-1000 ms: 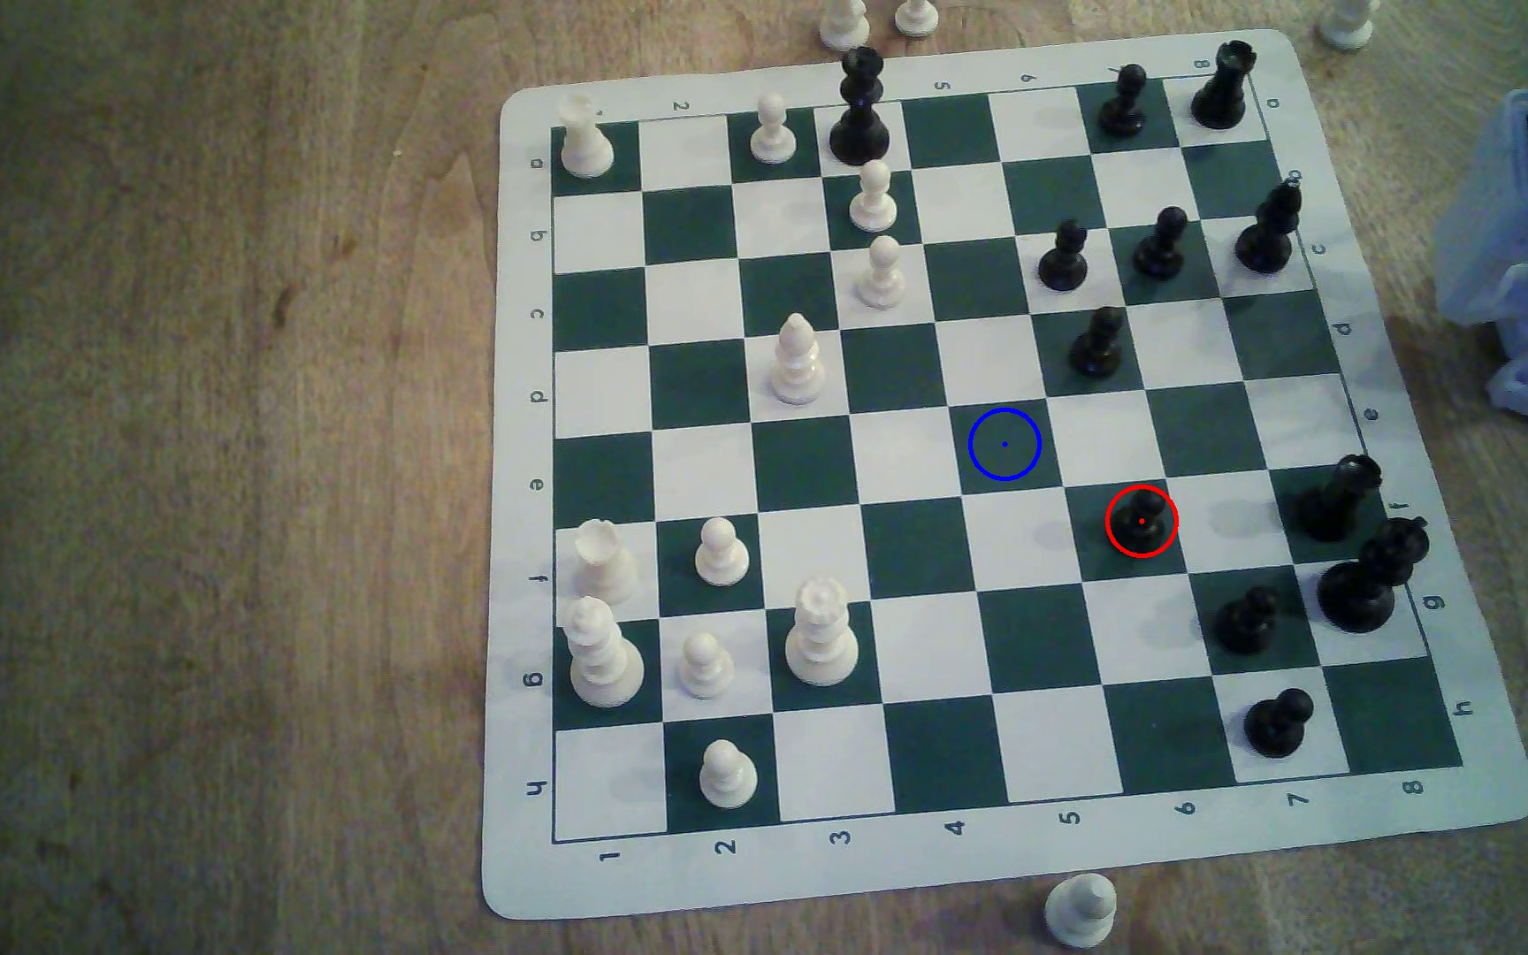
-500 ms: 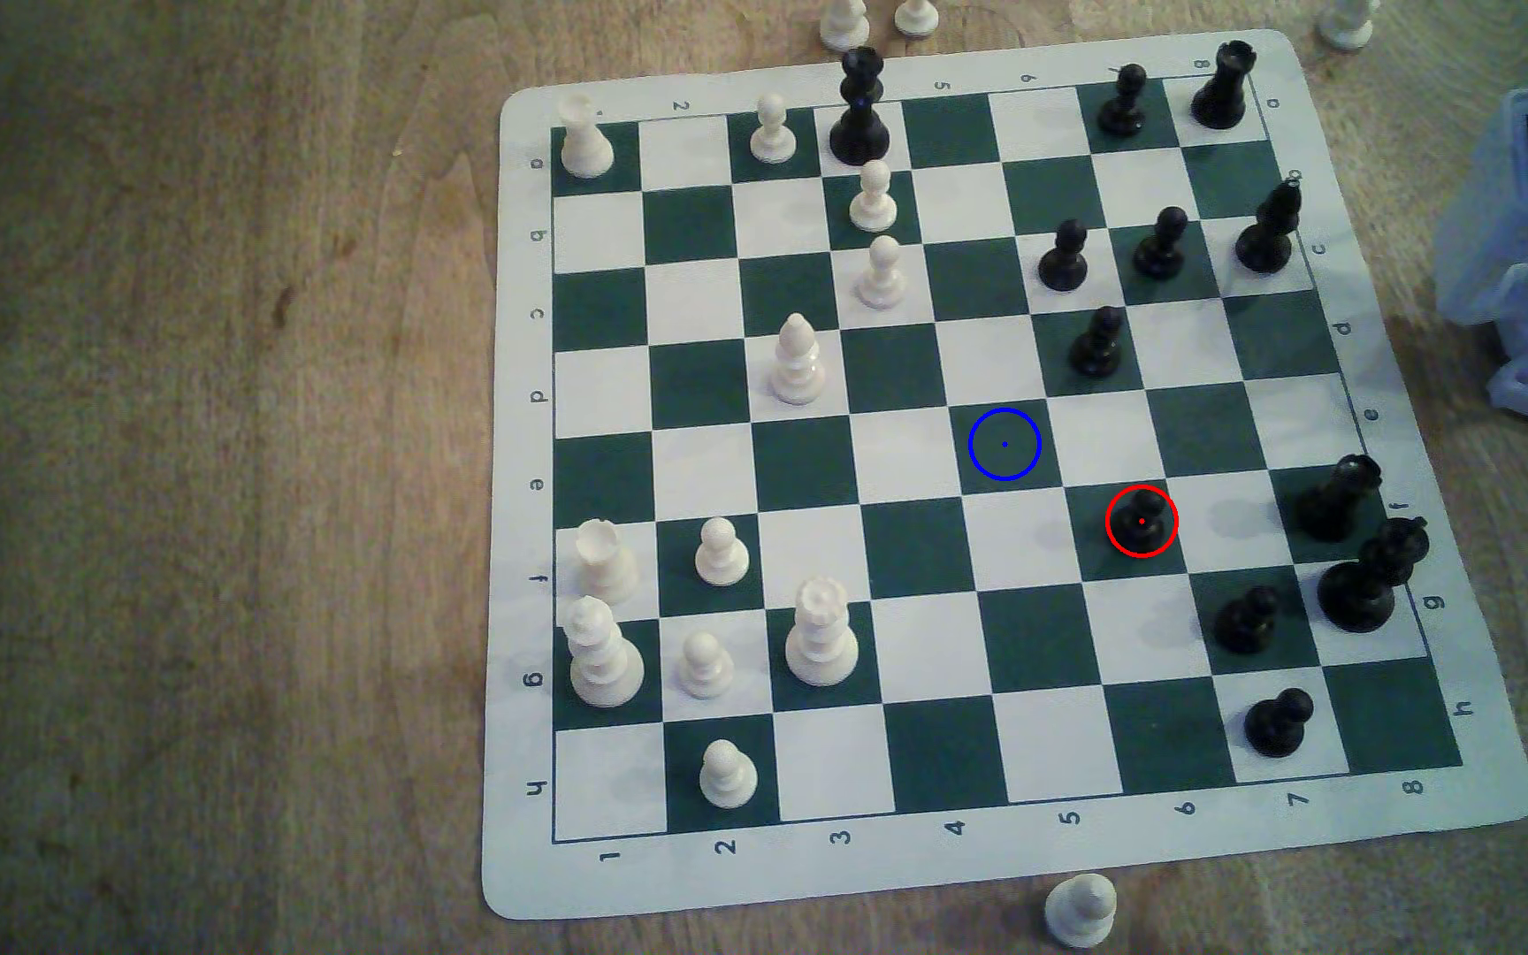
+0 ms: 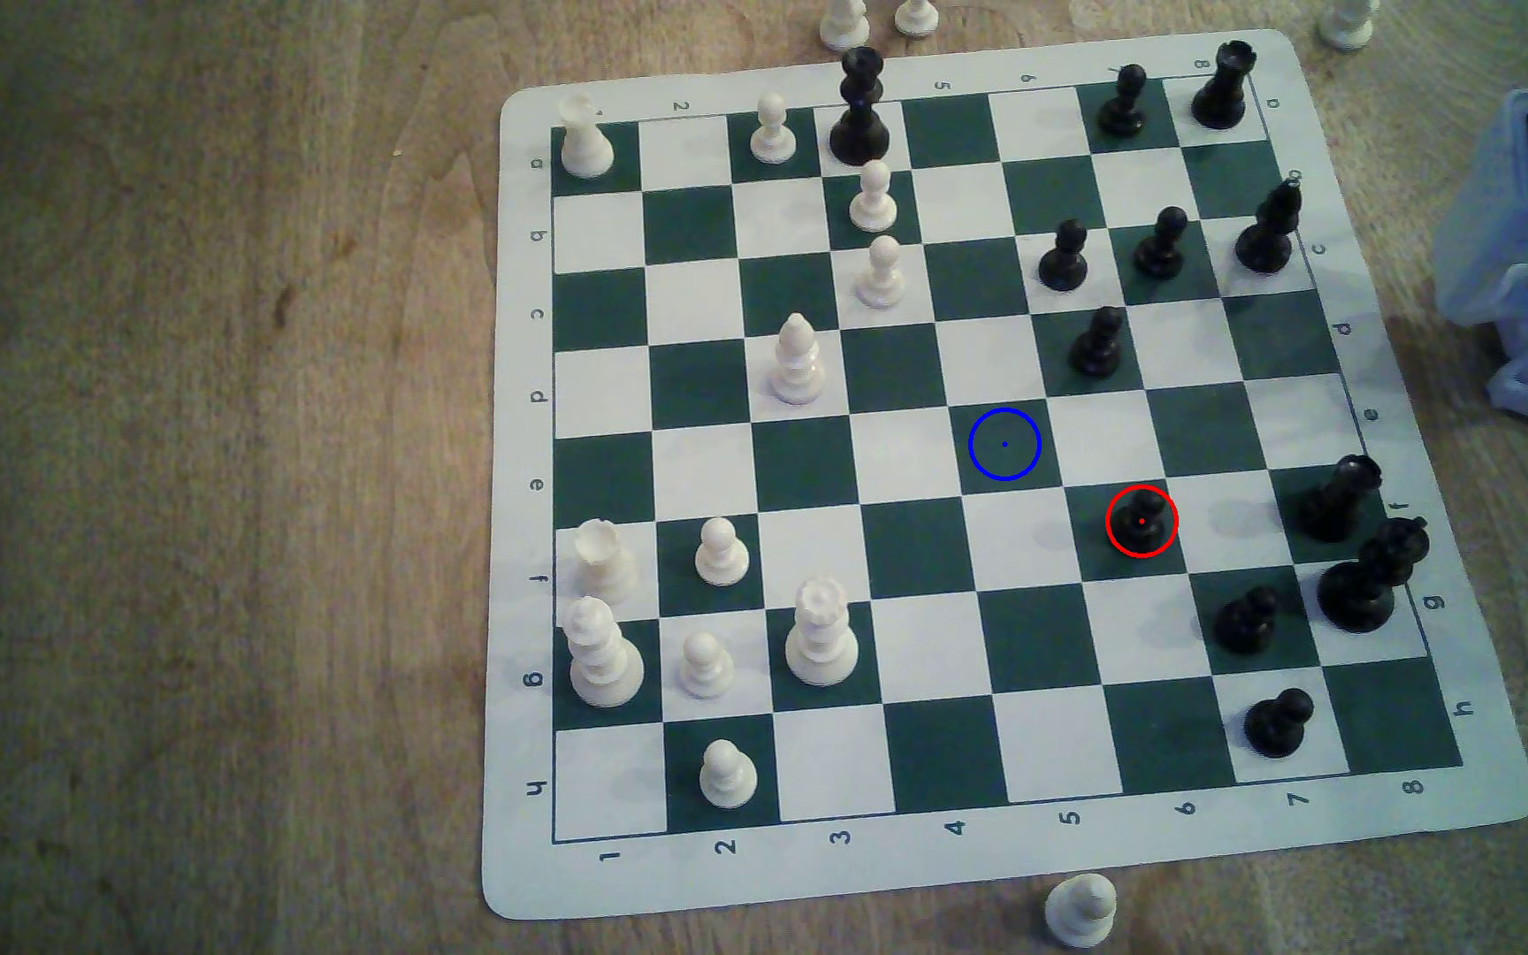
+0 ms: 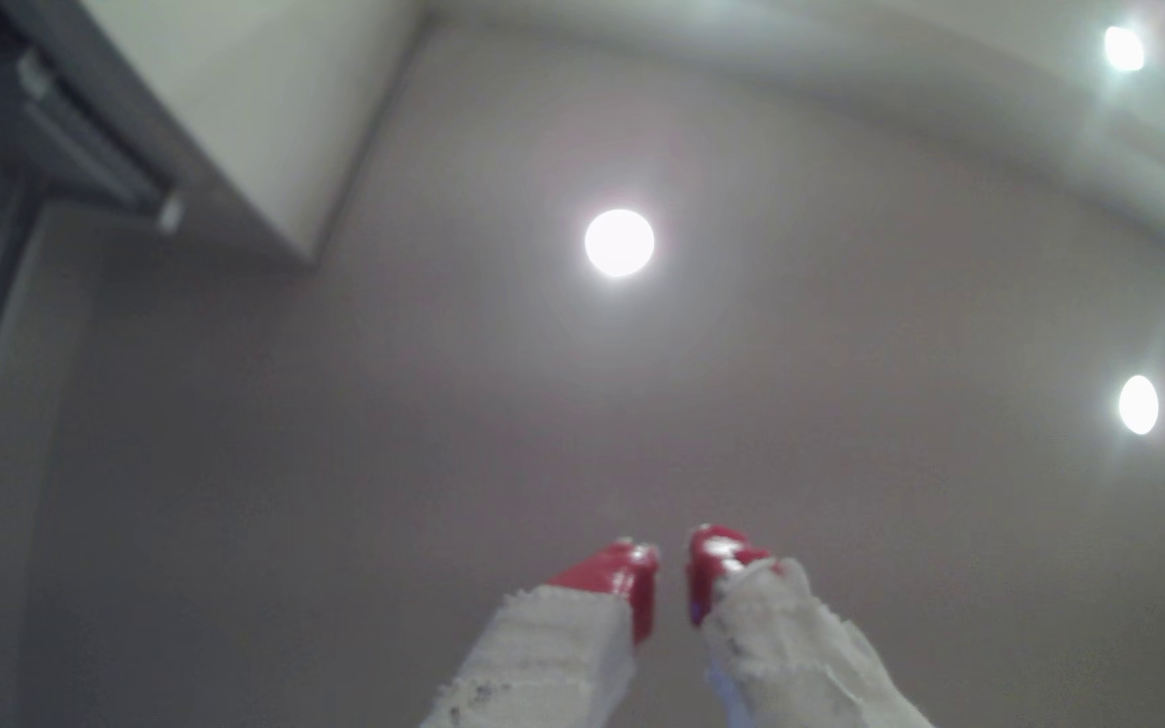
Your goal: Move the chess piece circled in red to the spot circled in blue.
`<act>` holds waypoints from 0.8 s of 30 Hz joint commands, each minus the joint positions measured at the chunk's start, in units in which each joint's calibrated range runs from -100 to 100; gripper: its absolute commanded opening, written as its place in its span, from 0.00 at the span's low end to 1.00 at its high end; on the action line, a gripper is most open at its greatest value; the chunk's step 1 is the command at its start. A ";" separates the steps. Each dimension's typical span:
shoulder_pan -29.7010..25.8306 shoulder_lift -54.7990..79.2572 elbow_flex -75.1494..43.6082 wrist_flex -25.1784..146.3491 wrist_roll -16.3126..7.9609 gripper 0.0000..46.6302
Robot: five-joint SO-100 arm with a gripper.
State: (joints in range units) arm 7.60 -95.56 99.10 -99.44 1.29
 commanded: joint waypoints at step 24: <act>-5.05 -0.11 0.81 34.58 2.83 0.00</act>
State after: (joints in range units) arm 6.93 -95.56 99.10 -80.32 1.49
